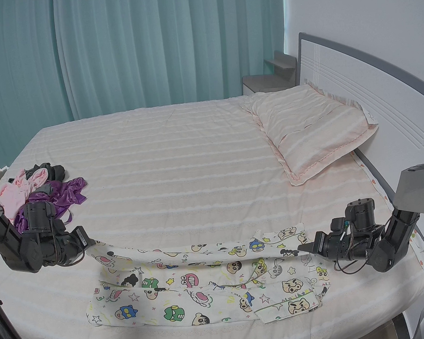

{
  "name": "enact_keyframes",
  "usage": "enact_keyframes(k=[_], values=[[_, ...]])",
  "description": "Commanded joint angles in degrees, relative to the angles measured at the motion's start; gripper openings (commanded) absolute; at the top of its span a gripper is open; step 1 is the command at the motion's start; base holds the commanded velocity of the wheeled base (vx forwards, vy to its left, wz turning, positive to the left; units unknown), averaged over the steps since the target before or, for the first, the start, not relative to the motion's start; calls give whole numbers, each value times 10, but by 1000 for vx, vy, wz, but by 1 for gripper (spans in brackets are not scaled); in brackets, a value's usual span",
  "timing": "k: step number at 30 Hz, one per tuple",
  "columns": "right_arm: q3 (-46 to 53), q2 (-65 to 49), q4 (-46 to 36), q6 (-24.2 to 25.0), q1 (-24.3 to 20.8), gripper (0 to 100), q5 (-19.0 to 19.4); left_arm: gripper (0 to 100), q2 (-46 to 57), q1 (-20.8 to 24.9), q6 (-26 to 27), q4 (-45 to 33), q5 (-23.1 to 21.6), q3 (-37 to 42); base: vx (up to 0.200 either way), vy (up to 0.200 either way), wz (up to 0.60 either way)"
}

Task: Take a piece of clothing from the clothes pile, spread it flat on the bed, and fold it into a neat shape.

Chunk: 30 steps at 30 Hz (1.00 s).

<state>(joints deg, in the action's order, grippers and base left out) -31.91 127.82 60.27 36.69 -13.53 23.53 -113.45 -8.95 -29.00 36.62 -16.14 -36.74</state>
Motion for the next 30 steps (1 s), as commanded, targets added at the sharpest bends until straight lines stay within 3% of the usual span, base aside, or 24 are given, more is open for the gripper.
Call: enact_keyframes(k=[1,18,26,30], values=[[8,-6,1,0,0,0,1,0,-8,-8,2,28,6,-3,0,0,0],[-22,0,3,1,0,0,4,0,-55,2,2,49,17,-78,0,0,0],[-5,-7,3,8,1,0,4,0,-42,2,4,48,21,-32,0,0,0],[1,-13,3,26,5,0,4,0,-38,2,37,48,21,-3,0,0,0]])
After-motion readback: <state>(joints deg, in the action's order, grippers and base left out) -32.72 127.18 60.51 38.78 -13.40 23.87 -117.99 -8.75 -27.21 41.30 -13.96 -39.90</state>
